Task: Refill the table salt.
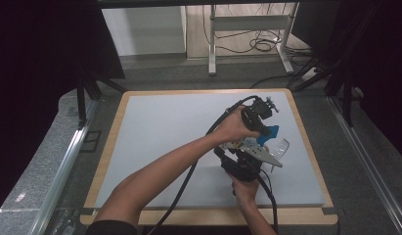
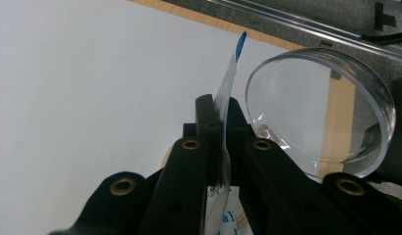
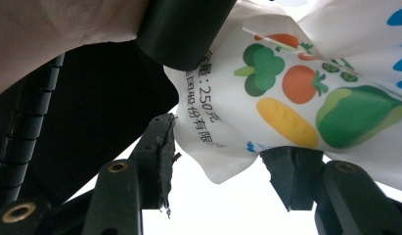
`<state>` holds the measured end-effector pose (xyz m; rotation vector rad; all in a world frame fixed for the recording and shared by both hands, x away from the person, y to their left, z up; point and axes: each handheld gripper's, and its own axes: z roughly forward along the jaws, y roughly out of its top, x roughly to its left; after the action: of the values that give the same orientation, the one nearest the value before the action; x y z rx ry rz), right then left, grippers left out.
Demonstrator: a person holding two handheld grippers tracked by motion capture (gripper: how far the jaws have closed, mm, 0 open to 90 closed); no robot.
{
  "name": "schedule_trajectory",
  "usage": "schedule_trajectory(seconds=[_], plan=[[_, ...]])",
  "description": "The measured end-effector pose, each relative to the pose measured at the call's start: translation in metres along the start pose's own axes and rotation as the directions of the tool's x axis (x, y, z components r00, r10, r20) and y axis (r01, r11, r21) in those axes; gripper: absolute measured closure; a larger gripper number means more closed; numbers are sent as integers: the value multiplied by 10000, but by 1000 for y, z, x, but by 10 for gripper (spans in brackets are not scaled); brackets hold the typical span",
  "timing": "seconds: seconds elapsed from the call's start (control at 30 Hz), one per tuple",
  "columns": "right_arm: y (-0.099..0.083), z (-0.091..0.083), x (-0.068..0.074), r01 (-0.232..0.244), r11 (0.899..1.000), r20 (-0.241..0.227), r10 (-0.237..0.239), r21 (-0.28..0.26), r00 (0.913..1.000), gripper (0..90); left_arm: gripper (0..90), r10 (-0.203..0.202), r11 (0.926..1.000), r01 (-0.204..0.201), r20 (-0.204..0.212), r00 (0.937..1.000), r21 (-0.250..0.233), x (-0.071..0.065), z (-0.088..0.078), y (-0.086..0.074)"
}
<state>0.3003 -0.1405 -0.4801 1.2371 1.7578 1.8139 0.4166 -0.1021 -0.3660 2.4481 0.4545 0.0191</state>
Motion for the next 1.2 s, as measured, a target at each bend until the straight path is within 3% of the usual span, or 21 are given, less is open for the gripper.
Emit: schedule_trajectory(seconds=[1.2], plan=[[1, 0, 1, 66, 9999, 30, -66, -84, 10000, 480, 900, 52, 10000, -53, 49, 10000, 72, -1, 1, 0]])
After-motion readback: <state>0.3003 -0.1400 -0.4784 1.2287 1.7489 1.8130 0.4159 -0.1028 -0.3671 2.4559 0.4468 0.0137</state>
